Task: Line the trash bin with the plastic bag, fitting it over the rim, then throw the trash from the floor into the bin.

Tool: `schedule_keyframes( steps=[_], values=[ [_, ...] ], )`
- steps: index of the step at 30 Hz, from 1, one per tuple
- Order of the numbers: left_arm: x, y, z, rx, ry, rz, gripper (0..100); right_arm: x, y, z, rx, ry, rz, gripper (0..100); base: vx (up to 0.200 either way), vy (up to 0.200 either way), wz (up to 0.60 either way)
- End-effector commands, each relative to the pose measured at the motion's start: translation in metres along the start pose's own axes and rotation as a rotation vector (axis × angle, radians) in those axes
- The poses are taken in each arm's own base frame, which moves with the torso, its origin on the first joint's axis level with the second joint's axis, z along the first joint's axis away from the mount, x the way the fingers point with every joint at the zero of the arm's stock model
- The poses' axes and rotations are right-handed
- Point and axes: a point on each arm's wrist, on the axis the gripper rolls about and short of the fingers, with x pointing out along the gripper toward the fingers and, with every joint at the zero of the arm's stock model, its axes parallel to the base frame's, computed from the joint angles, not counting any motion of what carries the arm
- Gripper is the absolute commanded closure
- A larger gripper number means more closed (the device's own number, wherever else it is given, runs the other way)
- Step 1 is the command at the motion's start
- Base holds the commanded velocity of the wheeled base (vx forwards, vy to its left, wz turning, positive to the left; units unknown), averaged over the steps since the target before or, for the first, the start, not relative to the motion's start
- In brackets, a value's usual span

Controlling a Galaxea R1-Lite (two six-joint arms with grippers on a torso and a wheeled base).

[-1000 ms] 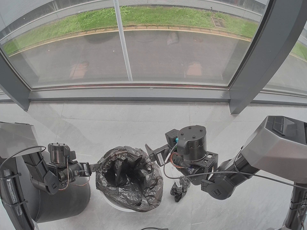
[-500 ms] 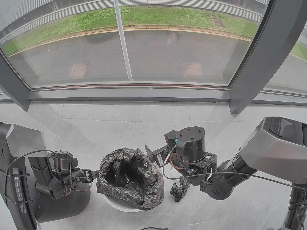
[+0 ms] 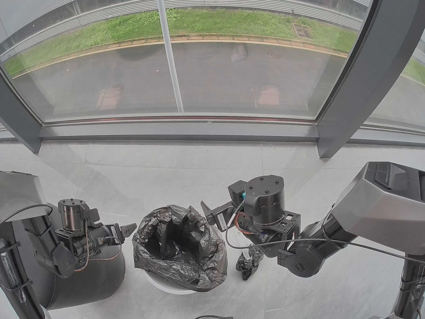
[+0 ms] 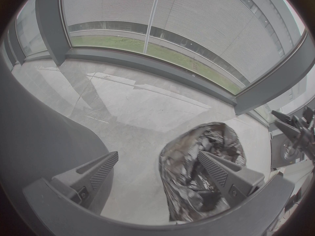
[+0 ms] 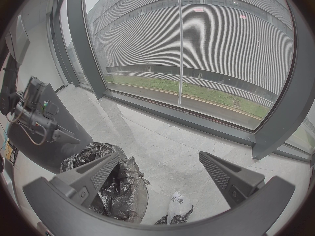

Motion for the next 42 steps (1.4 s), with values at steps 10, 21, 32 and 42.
schedule_keyframes(
  steps=[10, 21, 32, 42],
  values=[
    [-0.089, -0.014, -0.036, 0.018, 0.114, -0.111, 0, -0.003, 0.003, 0.000, -0.003, 0.000, 0.008, 0, 0.000, 0.000, 0.00],
    [-0.082, -0.031, -0.042, -0.050, 0.157, -0.180, 0, -0.003, 0.003, -0.005, -0.007, 0.016, 0.008, 0, 0.000, 0.000, 0.00],
    [-0.079, -0.059, -0.036, -0.048, 0.115, -0.253, 0, -0.002, 0.002, -0.012, -0.010, 0.023, 0.005, 0, 0.000, 0.000, 0.00],
    [-0.082, -0.060, -0.038, -0.053, 0.124, -0.257, 0, 0.011, 0.019, -0.041, -0.080, 0.100, 0.081, 0, 0.000, 0.000, 0.00]
  ],
)
